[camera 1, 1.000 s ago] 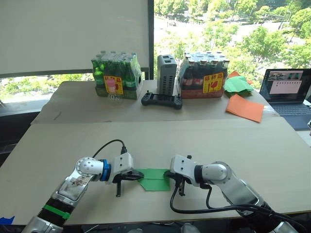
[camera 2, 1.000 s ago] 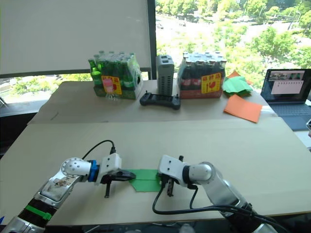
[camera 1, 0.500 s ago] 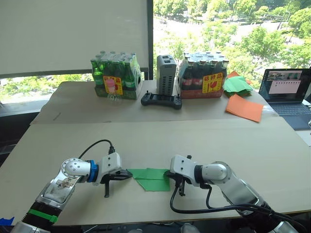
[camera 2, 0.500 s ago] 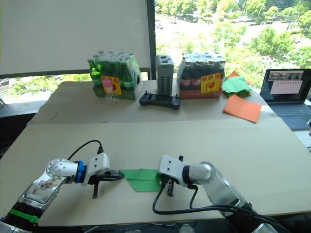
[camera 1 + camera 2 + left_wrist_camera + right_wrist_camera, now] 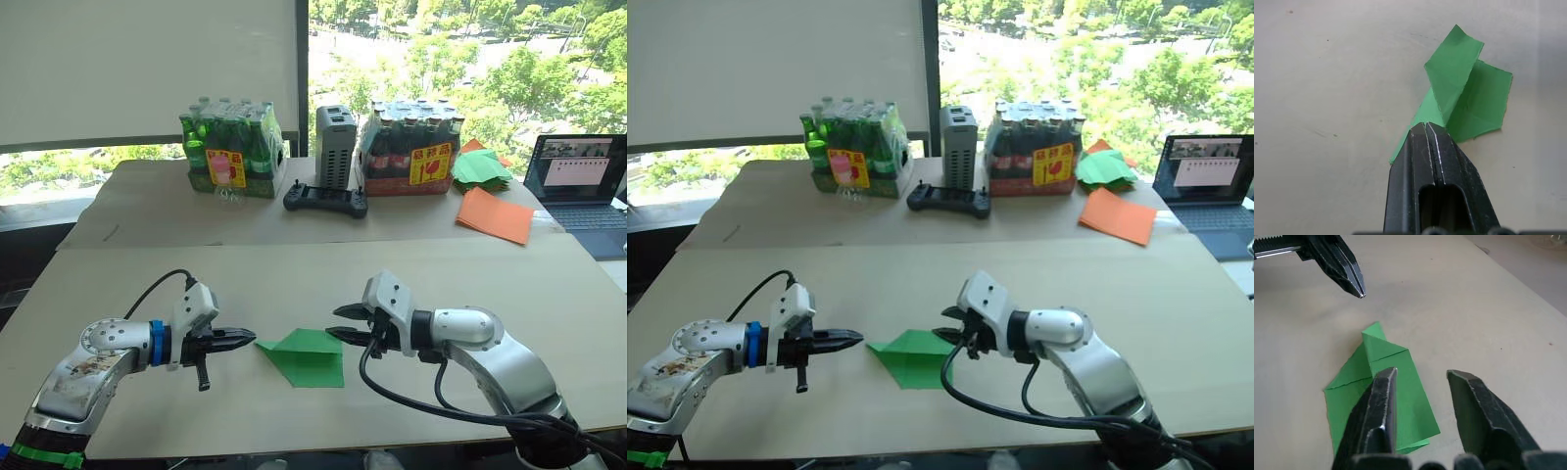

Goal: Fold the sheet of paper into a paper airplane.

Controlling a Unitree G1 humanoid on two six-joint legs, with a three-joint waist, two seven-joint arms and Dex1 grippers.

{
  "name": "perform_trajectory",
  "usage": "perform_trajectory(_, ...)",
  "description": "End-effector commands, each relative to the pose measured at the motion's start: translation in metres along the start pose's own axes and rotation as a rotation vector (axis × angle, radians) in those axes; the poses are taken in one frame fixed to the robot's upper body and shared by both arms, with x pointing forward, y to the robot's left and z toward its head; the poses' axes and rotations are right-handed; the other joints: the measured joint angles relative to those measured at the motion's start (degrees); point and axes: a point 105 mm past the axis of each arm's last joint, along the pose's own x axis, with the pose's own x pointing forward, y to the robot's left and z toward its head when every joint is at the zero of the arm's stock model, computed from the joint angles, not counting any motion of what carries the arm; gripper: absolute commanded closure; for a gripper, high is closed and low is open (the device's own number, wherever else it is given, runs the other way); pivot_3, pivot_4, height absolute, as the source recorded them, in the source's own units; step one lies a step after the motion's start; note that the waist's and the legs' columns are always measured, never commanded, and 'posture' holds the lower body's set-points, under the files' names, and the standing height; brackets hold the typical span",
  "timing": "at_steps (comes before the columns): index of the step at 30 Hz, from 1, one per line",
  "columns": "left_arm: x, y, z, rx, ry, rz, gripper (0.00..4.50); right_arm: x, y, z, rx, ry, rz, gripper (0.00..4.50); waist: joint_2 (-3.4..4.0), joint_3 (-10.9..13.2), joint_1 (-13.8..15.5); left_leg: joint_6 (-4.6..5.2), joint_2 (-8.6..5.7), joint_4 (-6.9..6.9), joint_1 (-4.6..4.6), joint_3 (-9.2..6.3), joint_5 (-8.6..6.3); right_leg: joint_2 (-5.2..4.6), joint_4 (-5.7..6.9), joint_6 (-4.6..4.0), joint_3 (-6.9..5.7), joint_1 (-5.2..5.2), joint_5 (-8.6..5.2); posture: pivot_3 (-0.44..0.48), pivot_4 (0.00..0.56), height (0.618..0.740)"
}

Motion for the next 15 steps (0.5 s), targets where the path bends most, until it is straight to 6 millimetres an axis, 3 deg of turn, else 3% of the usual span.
perform_trajectory(1,-0.003,-0.005,0.008,-0.003,-0.035,-0.019,4.50,0.001,-0.005,-0.002,0.002,0.023,0.000,1.17,0.00,0.01,0.01,0.05,0.00,0.00,0.00,0.00,-0.03,0.00,0.00,0.00,0.00,0.00,0.00,0.000,0.150,0.711)
perform_trajectory(4,-0.003,-0.008,0.010,-0.023,-0.049,-0.028,4.50,0.004,-0.007,-0.010,0.009,0.047,0.006,0.10,0.00,0.01,0.00,0.15,0.01,0.00,0.01,0.00,-0.09,0.00,0.04,-0.02,-0.01,0.00,0.01,0.000,0.150,0.711)
perform_trajectory(15,-0.007,-0.018,0.017,-0.041,-0.062,-0.034,4.50,0.012,-0.008,-0.023,0.180,0.050,0.097,0.05,0.00,0.04,-0.06,0.08,0.02,-0.01,0.01,0.02,-0.08,-0.01,0.01,-0.02,0.00,0.00,0.01,0.000,0.150,0.711)
